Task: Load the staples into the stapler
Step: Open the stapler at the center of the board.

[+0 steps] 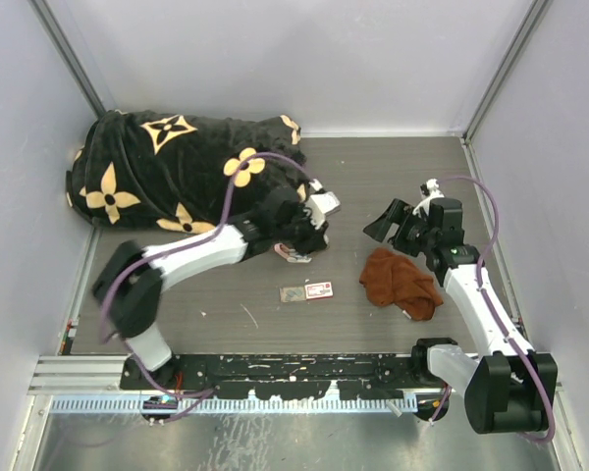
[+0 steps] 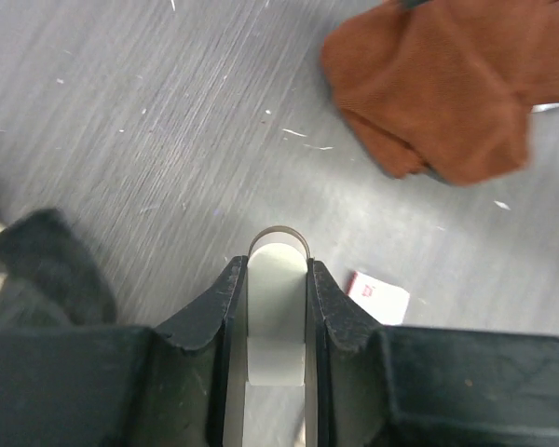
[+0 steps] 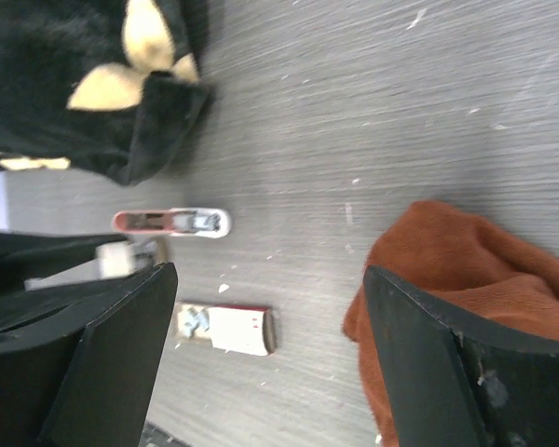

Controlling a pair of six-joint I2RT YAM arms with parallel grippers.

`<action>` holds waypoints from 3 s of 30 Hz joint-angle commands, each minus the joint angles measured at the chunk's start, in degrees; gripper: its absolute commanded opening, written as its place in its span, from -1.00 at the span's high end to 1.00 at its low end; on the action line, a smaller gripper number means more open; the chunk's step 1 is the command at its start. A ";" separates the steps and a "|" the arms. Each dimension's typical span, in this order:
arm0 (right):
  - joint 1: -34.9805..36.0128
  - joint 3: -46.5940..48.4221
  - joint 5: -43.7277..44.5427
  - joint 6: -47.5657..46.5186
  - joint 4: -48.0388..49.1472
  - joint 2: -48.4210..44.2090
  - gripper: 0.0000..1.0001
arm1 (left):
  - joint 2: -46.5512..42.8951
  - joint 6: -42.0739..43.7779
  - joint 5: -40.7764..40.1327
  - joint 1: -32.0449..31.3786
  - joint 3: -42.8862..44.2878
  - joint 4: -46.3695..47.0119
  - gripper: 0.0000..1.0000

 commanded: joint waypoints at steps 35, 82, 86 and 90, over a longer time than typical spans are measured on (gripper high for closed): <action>28.99 -9.45 -35.58 33.16 41.02 10.57 -0.24 | -45.22 7.55 -4.28 -13.14 -17.78 -18.26 1.00; 35.29 -12.59 -34.84 42.12 57.58 20.11 0.46 | -46.76 7.83 -7.21 -13.14 -19.10 -16.66 1.00; 35.34 -12.29 -34.59 43.39 59.45 20.53 0.47 | -46.85 7.82 -6.45 -13.15 -19.14 -16.47 1.00; 35.82 -11.45 -34.69 44.45 60.79 20.76 0.49 | -46.80 7.73 -6.11 -13.14 -19.29 -16.25 1.00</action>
